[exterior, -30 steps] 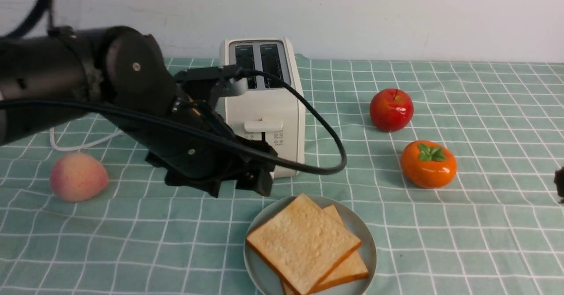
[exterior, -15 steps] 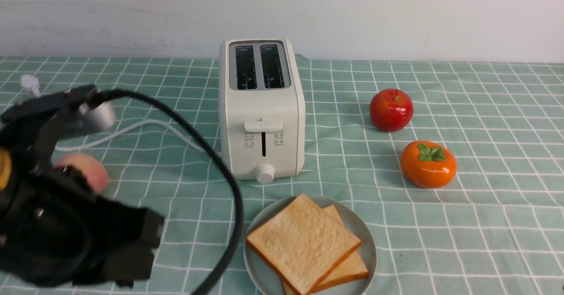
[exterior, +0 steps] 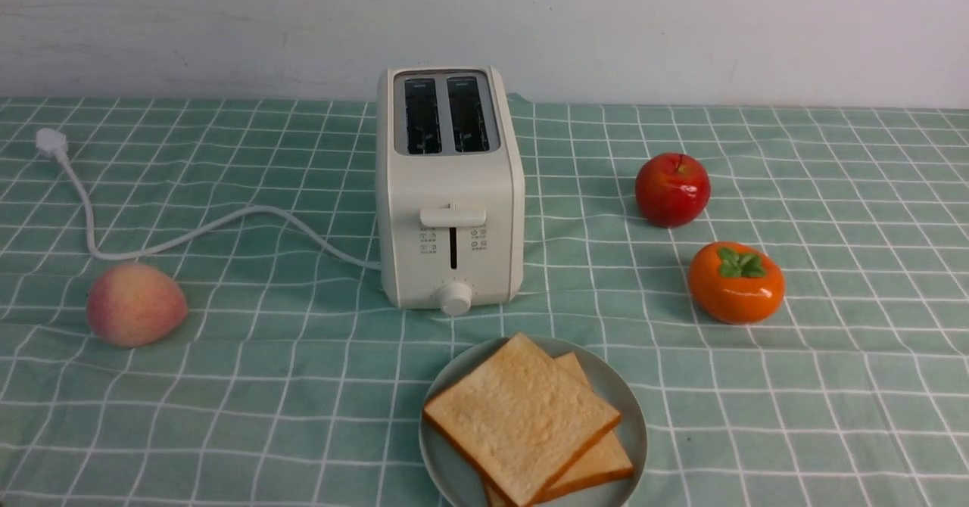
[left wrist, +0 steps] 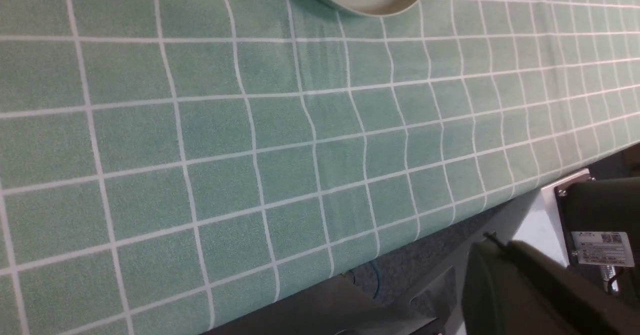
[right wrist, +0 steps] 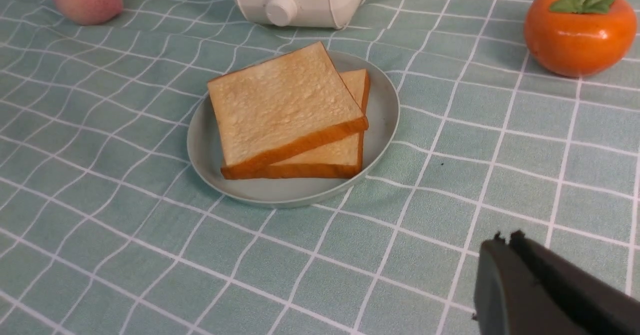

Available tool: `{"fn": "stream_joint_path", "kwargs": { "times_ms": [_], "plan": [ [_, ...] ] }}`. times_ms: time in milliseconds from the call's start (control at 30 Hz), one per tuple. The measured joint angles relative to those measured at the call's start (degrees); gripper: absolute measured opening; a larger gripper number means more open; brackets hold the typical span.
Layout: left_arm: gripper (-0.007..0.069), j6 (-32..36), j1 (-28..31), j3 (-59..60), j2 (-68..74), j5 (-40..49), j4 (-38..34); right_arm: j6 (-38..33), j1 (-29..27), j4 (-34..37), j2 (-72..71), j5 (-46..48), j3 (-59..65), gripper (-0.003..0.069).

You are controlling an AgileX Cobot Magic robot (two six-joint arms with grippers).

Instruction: Take toasted bread from bread machine on blue coffee table place on plate.

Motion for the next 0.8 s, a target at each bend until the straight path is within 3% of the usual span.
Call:
{"fn": "stream_joint_path", "kwargs": {
  "times_ms": [200,300,400,500,633,767,800],
  "plan": [
    [-0.0014,0.05,-0.43,0.00,-2.12,0.23,0.07,0.00,0.00,0.07,0.00,-0.18,0.00,0.0000],
    [-0.0014,0.05,-4.31,0.44,-2.77,-1.15,1.72,0.00,0.00,0.07,0.00,-0.21,0.00,0.0002],
    [-0.0014,1.38,-7.81,2.90,-7.18,-8.68,7.62,0.00,0.00,0.07,0.00,-0.21,0.00,0.0005],
    [-0.0014,2.26,-7.49,5.45,-11.09,-15.86,14.06,-0.05,0.00,0.07,0.00,-0.21,0.00,0.0008],
    [-0.0014,2.52,0.88,14.48,-19.22,-27.91,22.44,-0.05,0.00,0.07,0.00,-0.32,0.00,0.0015],
    [-0.0014,4.13,7.93,21.04,-22.55,-30.92,25.22,-0.05,0.00,0.07,0.00,-0.35,0.00,0.0018],
    [-0.0014,5.85,12.30,25.73,-24.47,-32.01,26.19,-0.05,0.00,0.07,0.00,-0.35,0.00,0.0020]
  ]
}}
